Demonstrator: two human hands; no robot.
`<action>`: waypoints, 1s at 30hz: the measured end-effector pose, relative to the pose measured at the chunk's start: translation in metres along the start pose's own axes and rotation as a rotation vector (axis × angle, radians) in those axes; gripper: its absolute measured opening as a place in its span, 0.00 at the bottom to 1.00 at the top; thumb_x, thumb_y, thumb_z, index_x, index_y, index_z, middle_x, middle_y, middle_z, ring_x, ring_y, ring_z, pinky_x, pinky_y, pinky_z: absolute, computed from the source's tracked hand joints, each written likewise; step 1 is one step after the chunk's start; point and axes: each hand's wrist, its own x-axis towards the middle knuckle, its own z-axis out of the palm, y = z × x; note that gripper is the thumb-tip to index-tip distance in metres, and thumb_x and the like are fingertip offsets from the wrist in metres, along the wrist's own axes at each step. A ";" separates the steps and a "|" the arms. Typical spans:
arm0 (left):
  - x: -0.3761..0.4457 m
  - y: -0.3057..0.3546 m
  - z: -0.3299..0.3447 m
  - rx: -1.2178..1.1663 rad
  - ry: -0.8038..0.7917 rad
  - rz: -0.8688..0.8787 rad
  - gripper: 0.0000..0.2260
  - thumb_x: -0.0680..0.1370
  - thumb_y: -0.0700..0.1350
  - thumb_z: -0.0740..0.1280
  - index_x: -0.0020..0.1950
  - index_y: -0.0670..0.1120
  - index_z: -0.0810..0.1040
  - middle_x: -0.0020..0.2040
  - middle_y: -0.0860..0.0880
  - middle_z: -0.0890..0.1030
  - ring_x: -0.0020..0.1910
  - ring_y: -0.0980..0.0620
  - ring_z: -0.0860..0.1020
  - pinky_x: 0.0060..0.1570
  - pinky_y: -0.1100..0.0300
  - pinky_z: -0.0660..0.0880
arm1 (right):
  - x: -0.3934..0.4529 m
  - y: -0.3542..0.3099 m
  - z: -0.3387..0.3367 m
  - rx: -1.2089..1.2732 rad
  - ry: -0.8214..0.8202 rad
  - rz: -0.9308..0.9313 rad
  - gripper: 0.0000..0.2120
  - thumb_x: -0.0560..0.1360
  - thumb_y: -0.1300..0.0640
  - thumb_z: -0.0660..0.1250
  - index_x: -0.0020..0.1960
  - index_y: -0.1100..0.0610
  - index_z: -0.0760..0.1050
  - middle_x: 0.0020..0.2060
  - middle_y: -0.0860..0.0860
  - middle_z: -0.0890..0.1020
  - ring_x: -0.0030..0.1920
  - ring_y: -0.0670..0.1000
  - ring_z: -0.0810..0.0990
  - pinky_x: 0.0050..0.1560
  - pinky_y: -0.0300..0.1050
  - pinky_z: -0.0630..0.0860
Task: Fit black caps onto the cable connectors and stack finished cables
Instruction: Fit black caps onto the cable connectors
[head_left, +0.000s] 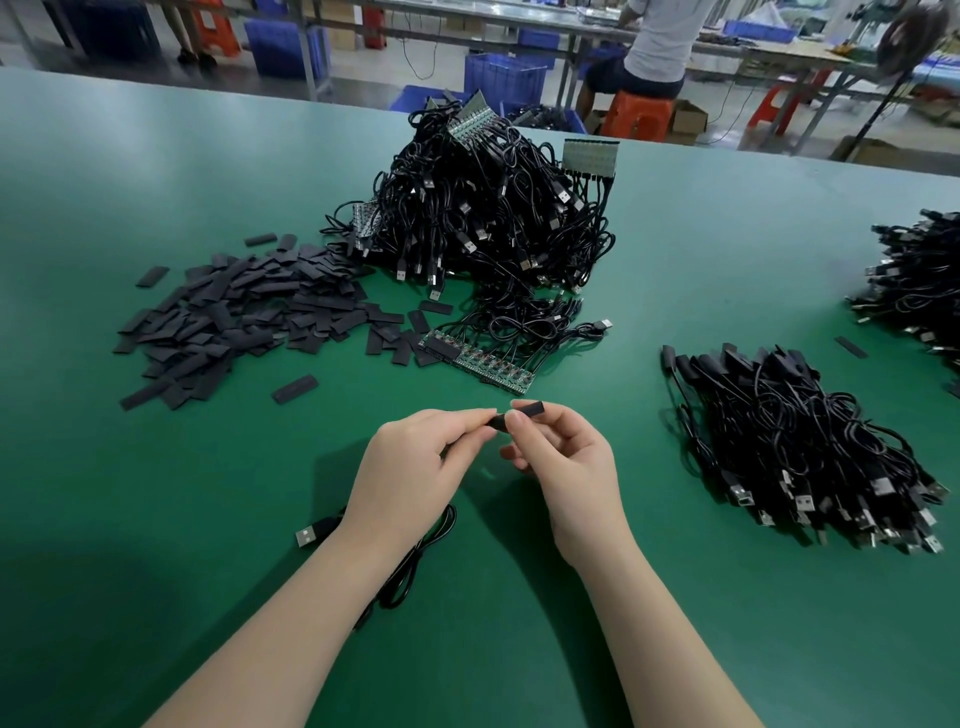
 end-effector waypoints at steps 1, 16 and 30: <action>0.000 0.000 0.000 -0.004 0.004 0.000 0.09 0.76 0.42 0.72 0.56 0.50 0.85 0.45 0.53 0.85 0.43 0.59 0.81 0.45 0.66 0.75 | 0.000 0.000 -0.001 -0.002 0.000 -0.001 0.04 0.75 0.62 0.72 0.46 0.54 0.82 0.35 0.49 0.84 0.35 0.46 0.81 0.40 0.35 0.77; 0.000 0.000 0.002 -0.021 -0.004 -0.011 0.09 0.77 0.44 0.71 0.55 0.53 0.85 0.47 0.56 0.85 0.47 0.61 0.80 0.47 0.68 0.75 | 0.000 -0.001 0.001 -0.011 0.029 -0.066 0.09 0.74 0.62 0.74 0.47 0.48 0.84 0.35 0.46 0.81 0.37 0.47 0.81 0.47 0.39 0.79; 0.000 0.001 0.002 -0.036 -0.014 0.028 0.11 0.76 0.45 0.70 0.59 0.52 0.83 0.44 0.52 0.85 0.44 0.59 0.80 0.44 0.67 0.74 | -0.001 -0.002 0.001 -0.015 0.038 -0.070 0.10 0.73 0.63 0.74 0.47 0.48 0.84 0.34 0.53 0.82 0.36 0.48 0.81 0.46 0.37 0.78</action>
